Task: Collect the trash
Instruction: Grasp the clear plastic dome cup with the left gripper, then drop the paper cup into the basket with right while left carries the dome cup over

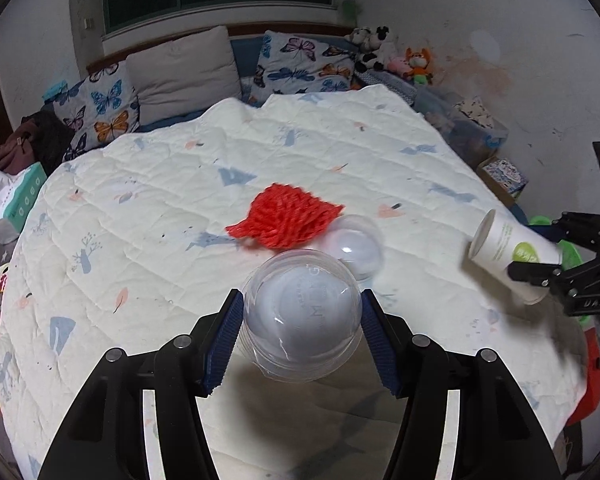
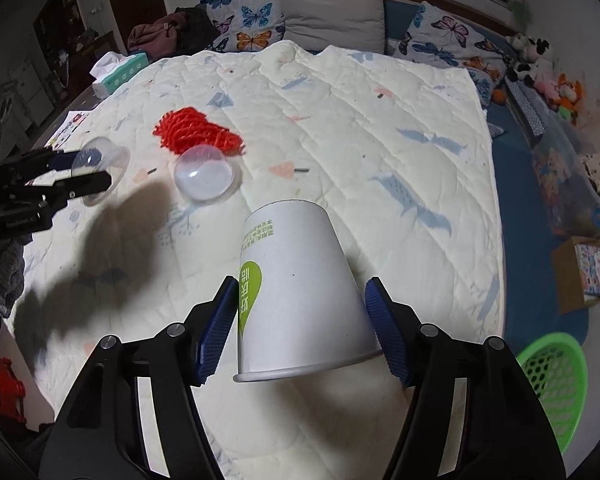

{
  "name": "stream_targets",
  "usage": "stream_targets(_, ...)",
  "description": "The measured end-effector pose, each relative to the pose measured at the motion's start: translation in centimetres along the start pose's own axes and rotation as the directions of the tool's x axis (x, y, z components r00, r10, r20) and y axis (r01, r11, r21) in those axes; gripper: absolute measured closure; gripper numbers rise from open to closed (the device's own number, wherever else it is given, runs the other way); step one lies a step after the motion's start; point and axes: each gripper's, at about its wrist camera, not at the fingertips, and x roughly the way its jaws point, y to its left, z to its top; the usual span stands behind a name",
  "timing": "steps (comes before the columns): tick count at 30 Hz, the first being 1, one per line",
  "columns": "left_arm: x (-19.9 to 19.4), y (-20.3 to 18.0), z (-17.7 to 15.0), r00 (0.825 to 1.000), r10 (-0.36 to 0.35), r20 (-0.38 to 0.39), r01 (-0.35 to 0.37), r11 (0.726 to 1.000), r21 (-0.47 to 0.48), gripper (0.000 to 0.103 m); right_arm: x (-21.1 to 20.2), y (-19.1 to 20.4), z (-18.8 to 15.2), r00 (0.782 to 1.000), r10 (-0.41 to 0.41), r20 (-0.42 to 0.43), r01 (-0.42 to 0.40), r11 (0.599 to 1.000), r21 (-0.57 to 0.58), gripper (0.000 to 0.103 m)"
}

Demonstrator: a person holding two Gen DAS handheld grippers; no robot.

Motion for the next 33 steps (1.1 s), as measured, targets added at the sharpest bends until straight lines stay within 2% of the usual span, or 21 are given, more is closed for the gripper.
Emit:
stream_targets(7,-1.3,-3.0,0.6,0.998,-0.052,0.019,0.052,0.998,0.04,0.046,-2.7,-1.8,-2.5,0.999,-0.003,0.036,0.0,0.997,0.082,0.038)
stream_targets(15,-1.6,-9.4,1.6,0.988,-0.154,0.027,0.15,0.981,0.126,0.046,-6.6,-8.4,-7.7,0.992,-0.122,0.03,0.112,0.964,0.242,0.038)
stream_targets(18,-1.5,-12.2,2.1,0.981,-0.193,0.021,0.188,0.969,0.158,0.046,-8.1,-11.9,-10.6,0.981,-0.195,0.012,0.181,0.931,0.317,0.038)
stream_targets(23,-0.9,-17.5,2.7,0.969,-0.246,-0.005,0.241,0.945,0.221,0.046,-9.4,-17.2,-14.9,0.966,-0.257,-0.026,0.243,0.869,0.432,0.038)
stream_targets(27,-0.5,-20.9,3.0,0.962,-0.274,-0.023,0.27,0.928,0.257,0.046,-9.4,-20.6,-17.8,0.956,-0.288,-0.063,0.28,0.817,0.504,0.038)
stream_targets(33,0.5,-25.8,3.8,0.953,-0.3,-0.05,0.3,0.903,0.308,0.046,-8.5,-23.2,-20.4,0.948,-0.302,-0.101,0.306,0.775,0.553,0.037)
